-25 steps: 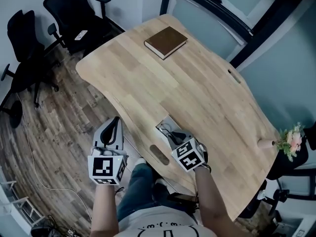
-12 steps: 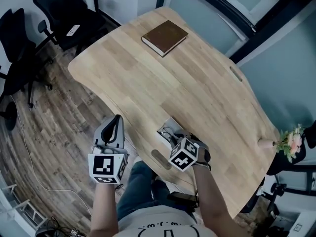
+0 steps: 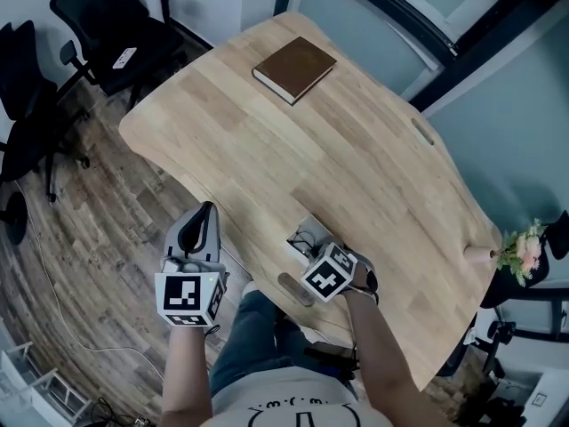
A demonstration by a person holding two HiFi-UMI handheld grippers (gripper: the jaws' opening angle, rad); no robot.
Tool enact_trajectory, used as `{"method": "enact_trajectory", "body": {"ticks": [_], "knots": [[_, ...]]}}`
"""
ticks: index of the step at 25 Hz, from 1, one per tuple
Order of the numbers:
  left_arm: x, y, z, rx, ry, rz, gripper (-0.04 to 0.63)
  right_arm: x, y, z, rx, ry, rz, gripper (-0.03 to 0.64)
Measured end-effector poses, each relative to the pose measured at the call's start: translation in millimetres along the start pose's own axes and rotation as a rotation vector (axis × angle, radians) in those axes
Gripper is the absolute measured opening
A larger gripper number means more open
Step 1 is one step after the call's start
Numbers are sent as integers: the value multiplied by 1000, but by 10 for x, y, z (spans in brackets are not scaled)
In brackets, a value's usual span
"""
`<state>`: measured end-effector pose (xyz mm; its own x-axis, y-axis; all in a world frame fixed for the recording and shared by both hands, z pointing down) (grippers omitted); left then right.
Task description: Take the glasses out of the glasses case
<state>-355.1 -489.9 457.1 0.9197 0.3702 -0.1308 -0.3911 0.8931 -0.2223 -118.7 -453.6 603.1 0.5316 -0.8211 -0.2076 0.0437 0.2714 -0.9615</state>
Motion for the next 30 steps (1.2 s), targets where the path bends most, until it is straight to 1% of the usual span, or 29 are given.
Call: {"method": "enact_trajectory", "body": {"ticks": [4, 6, 10, 13, 19, 23, 27, 30], "knots": [[-35, 0, -17, 4, 0, 16, 17, 10, 30, 6, 11, -69, 0, 28], [-36, 7, -10, 4, 2, 24, 17, 5, 58, 12, 22, -86, 11, 23], [14, 21, -19, 11, -2, 45, 17, 25, 165, 54, 48, -109, 66, 18], [73, 44, -44, 21, -8, 58, 17, 77, 299, 47, 92, -128, 117, 17], [223, 115, -136, 38, -25, 78, 17, 135, 525, 40, 167, -154, 187, 17], [302, 180, -197, 57, -44, 85, 17, 203, 796, 13, 269, -209, 247, 17], [437, 259, -265, 77, -63, 86, 17, 299, 1224, 11, 426, -305, 308, 17], [607, 340, -322, 92, -85, 98, 17, 326, 1553, 102, 551, -376, 352, 18]]}}
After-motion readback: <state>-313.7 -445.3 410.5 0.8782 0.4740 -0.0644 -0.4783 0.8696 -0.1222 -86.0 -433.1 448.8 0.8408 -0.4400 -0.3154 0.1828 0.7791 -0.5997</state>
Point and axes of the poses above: the fingertips, and each gripper's own axes: y backward along the fingers, x to its right, z out of its underside, the point moved 4 cm from there along y, backward along the fingers, and after that the axes turned 7 degrees about z, right-handed, at the moved point
